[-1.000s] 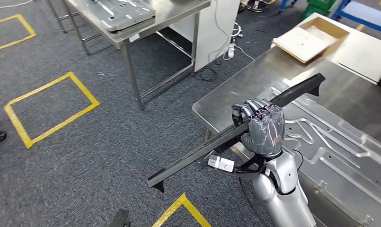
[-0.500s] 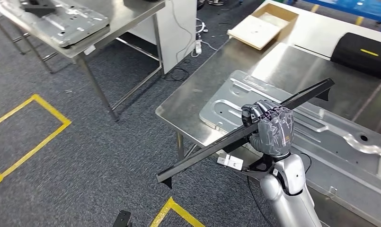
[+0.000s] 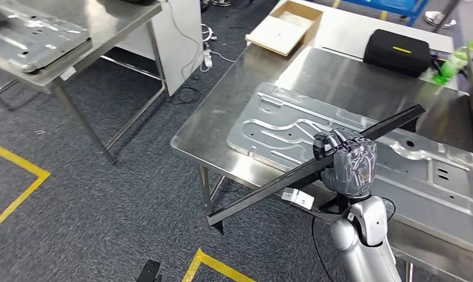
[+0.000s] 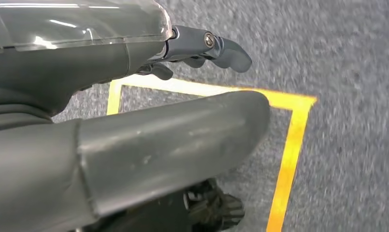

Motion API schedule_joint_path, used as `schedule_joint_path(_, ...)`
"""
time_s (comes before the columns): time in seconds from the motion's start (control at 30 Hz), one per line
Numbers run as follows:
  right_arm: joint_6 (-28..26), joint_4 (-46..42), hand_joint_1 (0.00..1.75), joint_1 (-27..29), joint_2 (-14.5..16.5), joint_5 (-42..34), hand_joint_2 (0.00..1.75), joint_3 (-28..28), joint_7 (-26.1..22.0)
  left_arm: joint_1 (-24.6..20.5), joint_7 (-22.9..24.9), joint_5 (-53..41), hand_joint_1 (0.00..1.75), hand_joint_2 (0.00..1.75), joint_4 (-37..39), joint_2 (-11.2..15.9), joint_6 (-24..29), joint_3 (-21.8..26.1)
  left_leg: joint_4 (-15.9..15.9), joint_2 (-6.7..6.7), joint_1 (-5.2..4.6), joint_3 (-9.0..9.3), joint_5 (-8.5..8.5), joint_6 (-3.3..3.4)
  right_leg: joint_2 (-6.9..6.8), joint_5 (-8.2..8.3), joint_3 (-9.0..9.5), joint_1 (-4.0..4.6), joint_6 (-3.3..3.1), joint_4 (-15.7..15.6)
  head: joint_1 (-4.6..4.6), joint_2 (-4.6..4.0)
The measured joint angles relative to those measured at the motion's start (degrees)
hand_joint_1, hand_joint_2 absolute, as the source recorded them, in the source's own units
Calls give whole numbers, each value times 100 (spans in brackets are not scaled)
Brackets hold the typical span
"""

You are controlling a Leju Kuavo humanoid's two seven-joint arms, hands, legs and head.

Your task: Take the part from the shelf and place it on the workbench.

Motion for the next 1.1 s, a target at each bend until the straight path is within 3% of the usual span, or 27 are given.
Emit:
schedule_joint_path(0.07,0,48,175,1,1,-26,175,-60,-21,-9,-9,-1,0,0,0,-11,-26,-4,2,141,-1,34,-31,-24,-98,361,338,-7,-9,-618,1,0)
schedule_joint_path(0.13,-1,89,175,-9,2,-53,175,-128,-54,-28,-15,-1,0,0,0,-25,-40,-7,5,252,-27,78,-71,-76,-323,602,725,49,-83,-1330,-1,0)
schedule_joint_path(0.2,-1,124,175,-18,4,-78,175,-177,-82,-44,1,-8,0,0,0,-31,-49,-8,-3,351,-52,112,-105,-137,-394,601,812,105,-173,-1534,-2,0)
schedule_joint_path(0.27,-1,168,175,-15,5,-95,175,-239,-105,-58,28,-16,0,0,0,-38,-73,-9,-11,398,-49,158,-143,-207,-252,612,819,90,-247,-1567,-3,0)
schedule_joint_path(0.33,-1,218,175,-33,12,-98,175,-302,-113,-68,37,-15,0,0,0,-42,-114,-9,196,178,-34,100,-307,-257,-124,634,862,48,-321,-1623,-5,0)
schedule_joint_path(0.4,0,268,175,-57,24,-89,175,-334,-128,-52,25,-13,0,0,0,-42,-140,-8,858,-103,-16,-212,-653,-271,-28,635,883,32,-377,-1639,-6,0)
schedule_joint_path(0.47,0,319,175,-51,39,-32,175,-375,-161,-17,8,-14,0,0,0,-42,-145,-7,1512,-176,-12,-570,-856,-278,75,619,887,46,-405,-1623,-7,0)
schedule_joint_path(0.5,0,344,175,-43,48,20,175,-401,-177,-7,-1,-19,0,0,0,-41,-145,-7,1582,-183,-12,-643,-790,-278,131,607,889,50,-406,-1606,-7,0)
schedule_joint_path(0.53,0,368,175,-37,52,74,175,-430,-191,-6,-9,-27,0,0,0,-38,-149,-8,1427,-186,-12,-613,-616,-271,177,589,892,50,-401,-1582,-7,0)
schedule_joint_path(0.57,0,388,175,-33,55,124,175,-462,-203,-9,-18,-37,0,0,0,-32,-160,-8,1081,-195,-11,-493,-369,-256,214,562,897,49,-389,-1548,-7,0)
schedule_joint_path(0.63,1,420,175,-31,59,190,175,-535,-223,-18,-38,-58,0,0,0,-14,-195,-9,410,-243,-18,-228,-55,-216,264,504,889,59,-340,-1472,-5,0)
schedule_joint_path(0.67,1,432,175,-31,60,208,175,-571,-227,-19,-45,-67,0,0,0,-8,-214,-9,219,-265,-26,-152,0,-200,277,485,877,62,-310,-1445,-5,0)
schedule_joint_path(0.73,1,457,175,-30,59,239,175,-633,-228,-16,-51,-80,0,0,0,-1,-237,-9,144,-276,-43,-126,-10,-168,293,483,860,60,-242,-1439,-5,0)
schedule_joint_path(0.83,-1,483,175,-34,60,282,175,-697,-227,-29,-57,-83,0,0,0,3,-250,-9,60,-248,-19,-92,44,-52,192,351,793,39,-152,-1278,-4,0)
schedule_joint_path(0.93,0,508,175,-45,59,289,175,-733,-223,-33,-60,-84,0,0,0,5,-250,-9,32,-214,-11,-80,53,1,51,-123,333,22,-79,-318,-2,0)
schedule_joint_path(0.97,0,526,175,-41,59,289,175,-743,-213,-26,-60,-86,0,0,0,5,-253,-9,33,-201,-12,-79,48,2,41,-203,180,11,-61,-34,-2,0)
schedule_joint_path(1.0,0,549,175,-39,56,289,175,-746,-192,-19,-60,-91,0,0,0,5,-262,-10,34,-189,-12,-75,42,-3,34,-174,113,0,-49,65,-3,0)
schedule_joint_path(1.03,2,575,175,-48,45,289,175,-746,-152,-16,-62,-98,0,0,0,5,-276,-11,35,-181,-11,-65,33,-12,24,-37,163,-11,-44,-62,-2,0)
schedule_joint_path(1.1,39,652,175,-116,-29,266,175,-736,-37,-19,-70,-121,0,0,0,4,-316,-19,35,-173,-11,-32,10,-46,-26,357,518,-23,-56,-800,-3,0)
